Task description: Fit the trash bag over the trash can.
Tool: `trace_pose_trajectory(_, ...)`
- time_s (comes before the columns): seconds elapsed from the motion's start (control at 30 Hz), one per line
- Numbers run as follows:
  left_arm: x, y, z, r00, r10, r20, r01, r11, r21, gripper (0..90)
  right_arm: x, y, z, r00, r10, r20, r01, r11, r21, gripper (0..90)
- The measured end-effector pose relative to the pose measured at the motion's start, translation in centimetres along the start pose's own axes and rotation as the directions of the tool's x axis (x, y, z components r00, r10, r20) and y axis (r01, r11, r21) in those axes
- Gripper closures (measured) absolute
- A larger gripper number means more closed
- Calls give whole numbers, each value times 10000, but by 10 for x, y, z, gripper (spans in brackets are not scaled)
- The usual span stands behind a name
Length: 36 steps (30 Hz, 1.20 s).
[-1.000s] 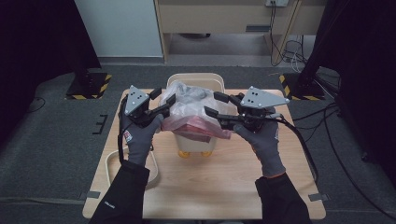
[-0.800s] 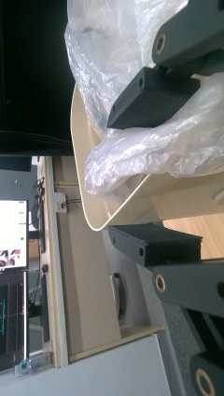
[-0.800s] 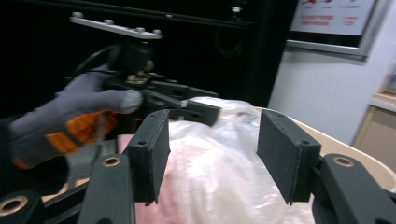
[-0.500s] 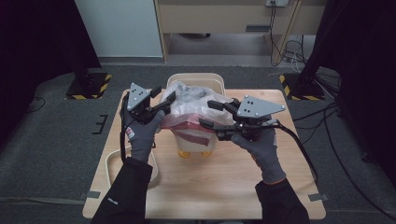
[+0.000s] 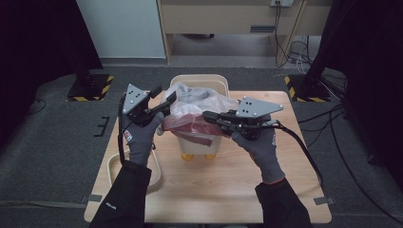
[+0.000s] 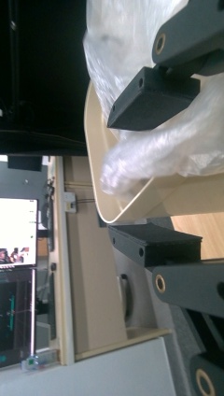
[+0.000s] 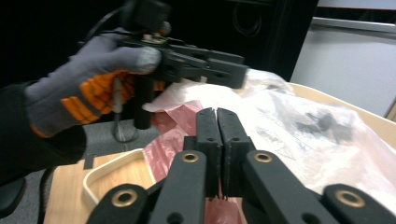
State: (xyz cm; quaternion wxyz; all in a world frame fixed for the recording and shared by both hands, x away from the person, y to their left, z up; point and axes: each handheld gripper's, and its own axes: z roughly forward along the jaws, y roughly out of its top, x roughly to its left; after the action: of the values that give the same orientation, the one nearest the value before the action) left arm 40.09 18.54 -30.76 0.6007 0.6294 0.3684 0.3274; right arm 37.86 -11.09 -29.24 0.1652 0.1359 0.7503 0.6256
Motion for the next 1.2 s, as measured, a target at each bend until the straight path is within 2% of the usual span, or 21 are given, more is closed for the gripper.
trace_pose_trajectory(0.27, 1, 8, -22, 9978, 188, 632, -150, 9981, -598, 399, -13, 4, 5, 9966, 618, 540, -602, 9977, -316, 900)
trace_pose_trajectory(0.33, -1, 12, -29, 9953, 364, 898, -296, 9967, -754, 396, -20, 5, 9, 9929, 888, 793, -859, 9955, -401, 900)
trace_pose_trajectory(0.37, -1, 12, -29, 9953, 364, 898, -296, 9967, -754, 394, -20, 5, 9, 9929, 888, 793, -859, 9955, -401, 900)
trace_pose_trajectory(0.43, -3, 15, -33, 9928, 607, 1029, -523, 9952, -822, 392, -24, 6, 11, 9897, 1077, 941, -1039, 9936, -446, 900)
trace_pose_trajectory(0.5, -7, 17, -38, 9876, 893, 1288, -783, 9930, -881, 389, -29, 7, 13, 9852, 1316, 1094, -1263, 9905, -543, 900)
trace_pose_trajectory(0.73, -21, 12, -43, 9782, 1361, 1566, -1245, 9888, -817, 380, -35, 12, 9, 9756, 1706, 1384, -1562, 9817, -1091, 900)
trace_pose_trajectory(0.83, -27, 13, -43, 9720, 1627, 1693, -1501, 9850, -850, 365, -37, 14, 7, 9710, 1874, 1488, -1688, 9772, -1289, 900)
trace_pose_trajectory(0.9, -32, 13, -42, 9667, 1823, 1797, -1704, 9822, -797, 355, -38, 15, 7, 9690, 1905, 1574, -1716, 9771, -1260, 900)
trace_pose_trajectory(1.03, -42, 14, -39, 9520, 2270, 2052, -2196, 9738, -585, 331, -37, 20, 9, 9667, 1949, 1656, -1759, 9767, -1231, 898)
trace_pose_trajectory(1.13, -46, 13, -38, 9464, 2562, 1965, -2519, 9666, -466, 331, -35, 24, 10, 9678, 1873, 1679, -1687, 9784, -1194, 897)
trace_pose_trajectory(1.2, -47, 13, -37, 9451, 2566, 2021, -2535, 9664, -416, 332, -36, 25, 10, 9653, 1941, 1750, -1736, 9768, -1258, 897)
